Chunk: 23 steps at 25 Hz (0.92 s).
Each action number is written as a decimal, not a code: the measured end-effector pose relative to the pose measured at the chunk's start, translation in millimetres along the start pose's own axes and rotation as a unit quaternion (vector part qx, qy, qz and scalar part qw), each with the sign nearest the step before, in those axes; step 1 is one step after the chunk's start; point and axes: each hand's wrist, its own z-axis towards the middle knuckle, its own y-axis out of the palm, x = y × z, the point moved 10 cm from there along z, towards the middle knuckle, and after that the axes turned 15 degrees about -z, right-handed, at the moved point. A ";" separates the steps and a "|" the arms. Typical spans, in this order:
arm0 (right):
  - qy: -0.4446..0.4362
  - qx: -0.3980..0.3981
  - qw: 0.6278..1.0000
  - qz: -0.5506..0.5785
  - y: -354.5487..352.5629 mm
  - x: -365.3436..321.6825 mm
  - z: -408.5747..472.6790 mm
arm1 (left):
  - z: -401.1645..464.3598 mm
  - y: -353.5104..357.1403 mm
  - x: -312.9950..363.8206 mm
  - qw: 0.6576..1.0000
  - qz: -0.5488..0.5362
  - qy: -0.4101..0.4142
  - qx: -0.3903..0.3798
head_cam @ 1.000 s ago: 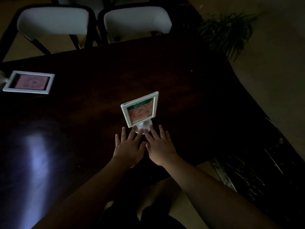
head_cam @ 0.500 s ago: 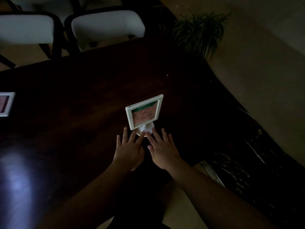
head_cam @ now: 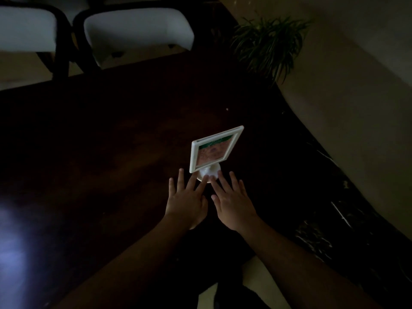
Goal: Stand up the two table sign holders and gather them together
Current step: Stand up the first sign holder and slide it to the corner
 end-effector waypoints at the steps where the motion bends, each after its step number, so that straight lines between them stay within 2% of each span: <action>1: -0.003 -0.002 1.000 -0.002 -0.3 6.8 4.5 | 6.8 -0.3 3.9 1.000 -0.002 -0.002 0.002; 6: -0.017 -0.002 1.000 -0.007 -2.5 43.7 30.3 | 45.3 -1.9 24.6 1.000 -0.002 -0.015 0.010; 14: -0.067 0.000 0.998 -0.006 -11.4 106.3 76.5 | 104.7 -1.7 61.2 0.996 -0.022 -0.080 0.024; 23: -0.078 -0.002 0.997 -0.003 -15.1 177.9 126.6 | 181.1 -0.4 99.7 0.995 -0.017 -0.098 0.020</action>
